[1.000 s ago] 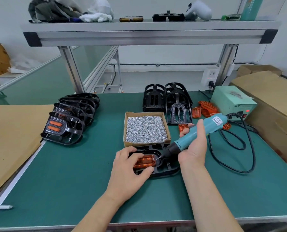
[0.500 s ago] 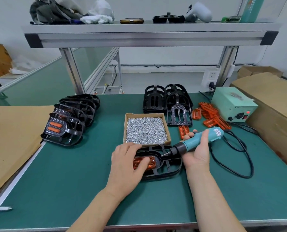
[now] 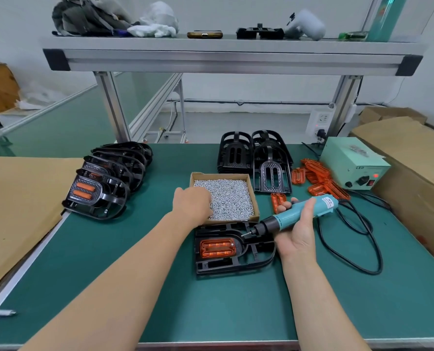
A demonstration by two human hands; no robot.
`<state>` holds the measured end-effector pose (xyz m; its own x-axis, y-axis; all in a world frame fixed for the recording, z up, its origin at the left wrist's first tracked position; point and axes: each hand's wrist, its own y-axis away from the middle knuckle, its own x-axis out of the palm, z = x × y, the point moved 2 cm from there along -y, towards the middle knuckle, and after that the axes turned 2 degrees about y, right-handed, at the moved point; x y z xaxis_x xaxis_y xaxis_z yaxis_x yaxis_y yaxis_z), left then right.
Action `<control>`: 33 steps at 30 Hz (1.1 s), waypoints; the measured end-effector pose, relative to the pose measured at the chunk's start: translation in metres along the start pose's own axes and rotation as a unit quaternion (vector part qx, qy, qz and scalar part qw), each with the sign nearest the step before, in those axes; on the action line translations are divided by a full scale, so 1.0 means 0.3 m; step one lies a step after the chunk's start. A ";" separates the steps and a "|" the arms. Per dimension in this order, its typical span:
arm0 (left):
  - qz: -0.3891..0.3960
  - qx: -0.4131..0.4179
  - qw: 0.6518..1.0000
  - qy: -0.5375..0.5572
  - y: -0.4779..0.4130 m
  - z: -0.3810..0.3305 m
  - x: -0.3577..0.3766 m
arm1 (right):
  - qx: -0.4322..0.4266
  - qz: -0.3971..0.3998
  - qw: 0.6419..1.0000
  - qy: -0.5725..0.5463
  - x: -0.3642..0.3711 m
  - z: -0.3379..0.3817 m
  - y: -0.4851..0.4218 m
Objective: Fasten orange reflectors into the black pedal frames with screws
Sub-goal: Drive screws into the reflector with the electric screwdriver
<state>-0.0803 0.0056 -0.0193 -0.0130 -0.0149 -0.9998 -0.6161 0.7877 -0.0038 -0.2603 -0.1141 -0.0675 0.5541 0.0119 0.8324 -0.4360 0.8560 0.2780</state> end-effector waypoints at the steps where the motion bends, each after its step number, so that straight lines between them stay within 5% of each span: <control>1: -0.009 0.001 1.000 -0.009 -0.003 -0.006 0.000 | 0.001 0.003 1.000 -0.003 0.001 0.000 -0.001; 12: -0.105 0.009 0.984 0.145 0.040 -0.001 0.019 | 0.002 0.009 1.000 -0.004 0.001 -0.005 -0.010; 28: -0.131 -0.034 0.945 0.299 0.089 -0.024 0.011 | -0.012 0.018 0.998 0.064 0.002 -0.007 -0.008; 33: -0.134 -0.047 0.909 0.393 0.112 -0.020 0.022 | -0.022 0.023 0.996 0.081 0.003 0.005 -0.007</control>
<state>-0.1058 0.0283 -0.0260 -0.3881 -0.6625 -0.6406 -0.7440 0.6355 -0.2065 -0.2600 -0.1165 -0.0667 0.6426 0.1311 0.7549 -0.4333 0.8747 0.2170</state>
